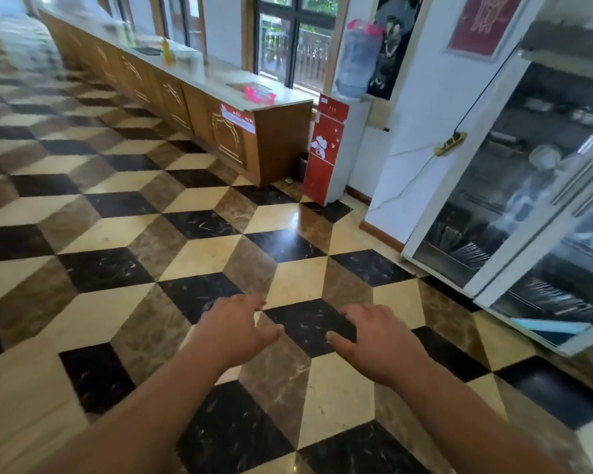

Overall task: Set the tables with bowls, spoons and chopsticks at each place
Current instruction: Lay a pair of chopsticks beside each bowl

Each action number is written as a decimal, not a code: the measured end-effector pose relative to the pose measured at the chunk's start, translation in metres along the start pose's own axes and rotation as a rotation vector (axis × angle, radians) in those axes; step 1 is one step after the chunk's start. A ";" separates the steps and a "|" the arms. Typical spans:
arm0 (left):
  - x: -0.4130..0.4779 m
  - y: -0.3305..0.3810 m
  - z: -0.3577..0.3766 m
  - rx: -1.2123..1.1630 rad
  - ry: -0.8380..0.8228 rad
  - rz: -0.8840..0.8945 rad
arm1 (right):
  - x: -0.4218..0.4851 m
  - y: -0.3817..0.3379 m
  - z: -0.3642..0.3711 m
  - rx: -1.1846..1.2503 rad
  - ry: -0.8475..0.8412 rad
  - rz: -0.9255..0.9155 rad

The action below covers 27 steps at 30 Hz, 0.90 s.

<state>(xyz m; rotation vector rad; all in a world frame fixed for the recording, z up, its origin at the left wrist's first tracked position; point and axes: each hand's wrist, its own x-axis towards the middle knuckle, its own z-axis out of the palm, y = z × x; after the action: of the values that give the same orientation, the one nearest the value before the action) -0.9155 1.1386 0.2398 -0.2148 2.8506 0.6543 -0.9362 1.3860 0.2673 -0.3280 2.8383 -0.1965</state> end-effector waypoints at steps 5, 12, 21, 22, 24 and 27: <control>0.050 -0.037 -0.042 0.006 0.044 -0.064 | 0.094 -0.049 -0.027 0.003 0.025 -0.100; 0.122 -0.123 -0.083 -0.022 0.082 -0.336 | 0.237 -0.147 -0.033 0.000 -0.005 -0.404; 0.189 -0.214 -0.151 -0.136 0.196 -0.770 | 0.429 -0.279 -0.030 -0.086 -0.179 -0.789; 0.194 -0.224 -0.158 -0.160 0.223 -0.811 | 0.447 -0.297 -0.032 -0.081 -0.189 -0.814; 0.199 -0.243 -0.169 -0.185 0.262 -0.900 | 0.475 -0.338 -0.030 -0.094 -0.210 -0.878; 0.199 -0.272 -0.175 -0.249 0.299 -1.015 | 0.495 -0.395 -0.022 -0.122 -0.264 -0.989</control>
<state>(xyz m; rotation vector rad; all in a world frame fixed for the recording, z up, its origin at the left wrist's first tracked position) -1.0870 0.7993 0.2343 -1.7445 2.3779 0.7415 -1.3253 0.8876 0.2261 -1.6148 2.1930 -0.1475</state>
